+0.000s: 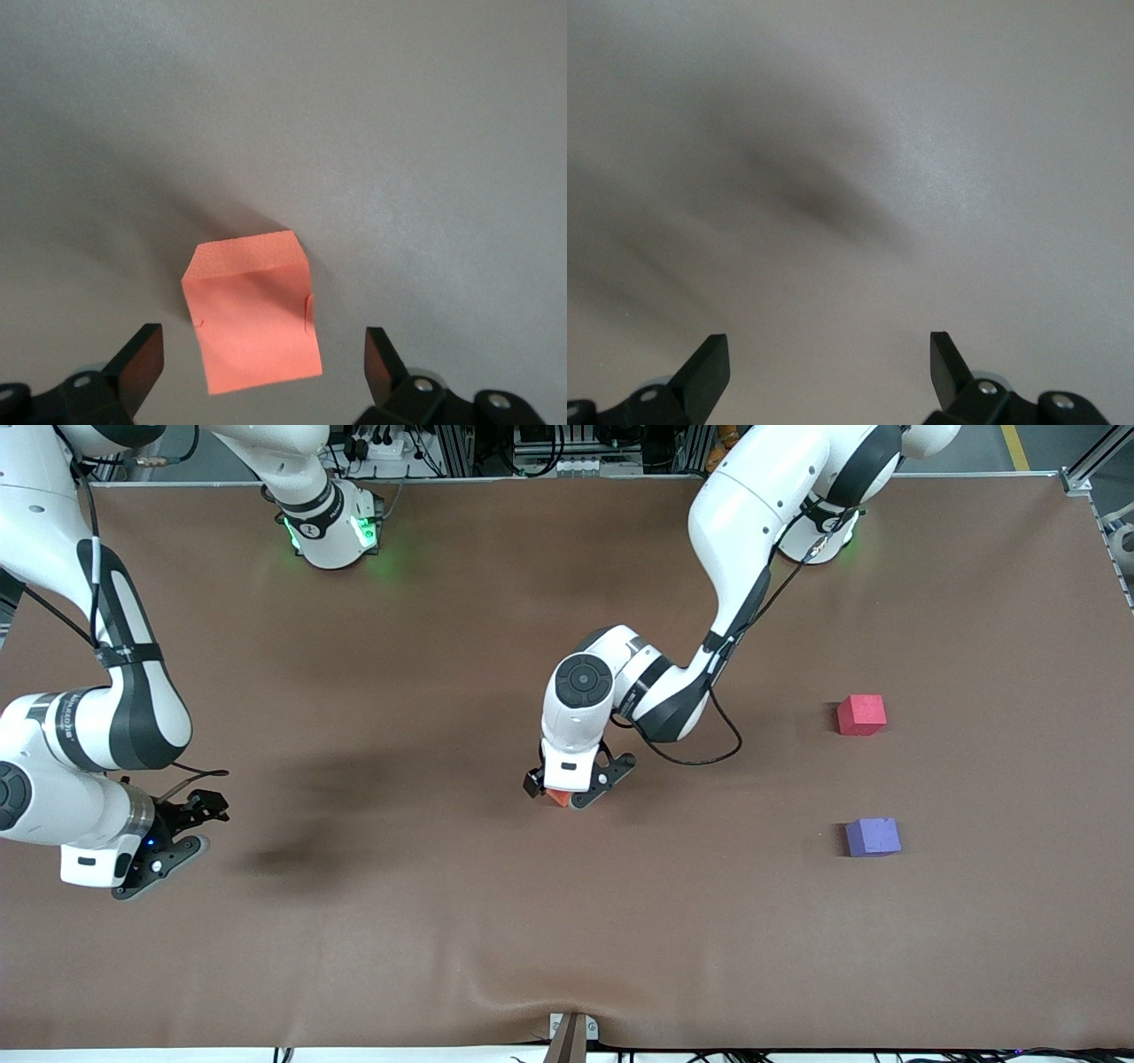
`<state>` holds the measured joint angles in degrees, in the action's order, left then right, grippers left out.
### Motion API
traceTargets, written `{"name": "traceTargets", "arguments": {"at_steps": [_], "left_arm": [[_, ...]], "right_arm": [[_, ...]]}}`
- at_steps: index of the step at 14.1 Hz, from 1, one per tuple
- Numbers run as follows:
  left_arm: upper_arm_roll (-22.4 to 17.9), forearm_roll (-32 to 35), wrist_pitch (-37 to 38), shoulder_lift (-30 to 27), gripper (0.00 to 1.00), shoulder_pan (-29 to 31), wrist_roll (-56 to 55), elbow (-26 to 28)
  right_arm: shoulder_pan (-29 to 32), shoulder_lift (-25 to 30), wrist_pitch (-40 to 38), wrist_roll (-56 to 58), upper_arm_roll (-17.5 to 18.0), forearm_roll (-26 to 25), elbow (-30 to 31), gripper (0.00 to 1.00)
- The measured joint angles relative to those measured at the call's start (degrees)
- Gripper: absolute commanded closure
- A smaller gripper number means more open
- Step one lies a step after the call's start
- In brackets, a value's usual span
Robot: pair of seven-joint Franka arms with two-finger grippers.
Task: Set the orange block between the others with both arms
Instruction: 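Close the left gripper on the orange cube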
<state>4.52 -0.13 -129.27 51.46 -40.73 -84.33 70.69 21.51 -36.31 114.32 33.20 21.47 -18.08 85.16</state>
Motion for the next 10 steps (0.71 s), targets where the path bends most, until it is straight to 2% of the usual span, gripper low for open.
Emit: {"name": "traceTargets", "arguments": {"at_steps": [10], "left_arm": [[0.0,-0.1,-1.2,1.9,0.0,0.0,-3.3,-0.1]], "right_arm": [[0.0,0.0,0.0,0.0,0.0,0.0,0.0,0.0]]}}
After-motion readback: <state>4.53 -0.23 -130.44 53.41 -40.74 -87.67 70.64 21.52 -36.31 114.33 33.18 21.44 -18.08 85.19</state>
